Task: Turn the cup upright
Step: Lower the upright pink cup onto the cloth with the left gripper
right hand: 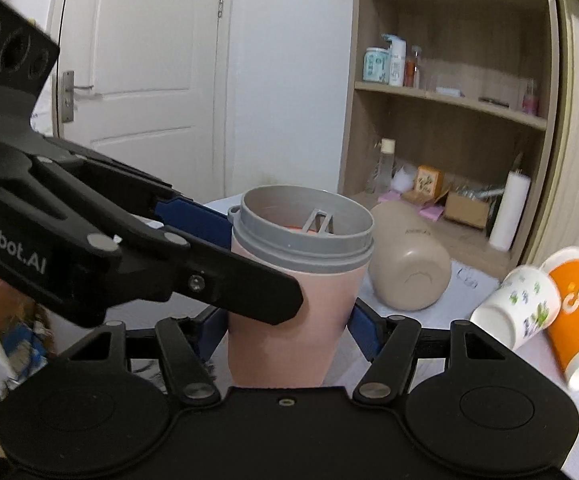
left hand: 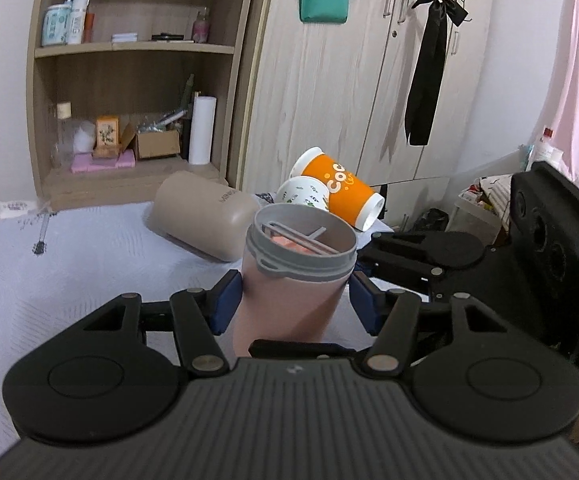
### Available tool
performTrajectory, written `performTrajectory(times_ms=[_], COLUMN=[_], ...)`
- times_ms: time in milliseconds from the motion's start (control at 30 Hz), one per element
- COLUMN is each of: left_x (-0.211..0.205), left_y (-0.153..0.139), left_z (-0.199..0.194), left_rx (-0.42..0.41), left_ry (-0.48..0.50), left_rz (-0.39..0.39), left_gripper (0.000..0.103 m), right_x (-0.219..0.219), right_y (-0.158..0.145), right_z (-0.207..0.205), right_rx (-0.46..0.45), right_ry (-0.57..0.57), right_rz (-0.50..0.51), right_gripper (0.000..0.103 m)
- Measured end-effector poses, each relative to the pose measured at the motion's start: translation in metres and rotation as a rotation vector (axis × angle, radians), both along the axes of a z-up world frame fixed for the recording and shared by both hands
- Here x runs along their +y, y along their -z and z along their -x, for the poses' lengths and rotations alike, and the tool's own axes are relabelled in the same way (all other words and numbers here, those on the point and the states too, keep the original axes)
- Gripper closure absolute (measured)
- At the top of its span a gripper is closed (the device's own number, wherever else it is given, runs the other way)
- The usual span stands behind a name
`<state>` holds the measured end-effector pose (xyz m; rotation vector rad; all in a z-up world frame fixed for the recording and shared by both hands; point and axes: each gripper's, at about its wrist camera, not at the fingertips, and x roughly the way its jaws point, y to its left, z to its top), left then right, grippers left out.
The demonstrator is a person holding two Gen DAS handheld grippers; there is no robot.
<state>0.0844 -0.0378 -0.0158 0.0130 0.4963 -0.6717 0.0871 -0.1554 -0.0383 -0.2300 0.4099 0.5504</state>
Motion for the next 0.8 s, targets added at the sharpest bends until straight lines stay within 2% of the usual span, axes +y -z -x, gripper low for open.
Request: performTrajectory(times_ms=[100,200,333,500,800], left_x=[-0.002,0.003,0.004,-0.001,-0.009], left_y=[0.003,0.005,0.006,0.015,0.015], left_z=[-0.005,-0.013,-0.02,-0.027,-0.023], left_rx=[-0.011,-0.009,-0.037,-0.024,-0.045], left_ry=[-0.009,-0.013,-0.015,-0.031,-0.041], left_rz=[0.0,0.035,0.041,0.007,-0.032], left_gripper=[0.045,0.045,0.046,0.046,0.046], right_x=[0.007,0.006,-0.003,0.003,0.0], right_y=[0.003,0.004,0.002,0.01,0.012], right_z=[-0.005,-0.011,-0.021,-0.025,-0.025], right_rx=[-0.051,-0.075,-0.048,-0.044,-0.035], right_ry=[0.021,0.023,0.006,0.022,0.033], right_rz=[0.053,0.048,-0.022,0.021,0.009], right_gripper=[0.033,0.033,0.033,0.033,0.033])
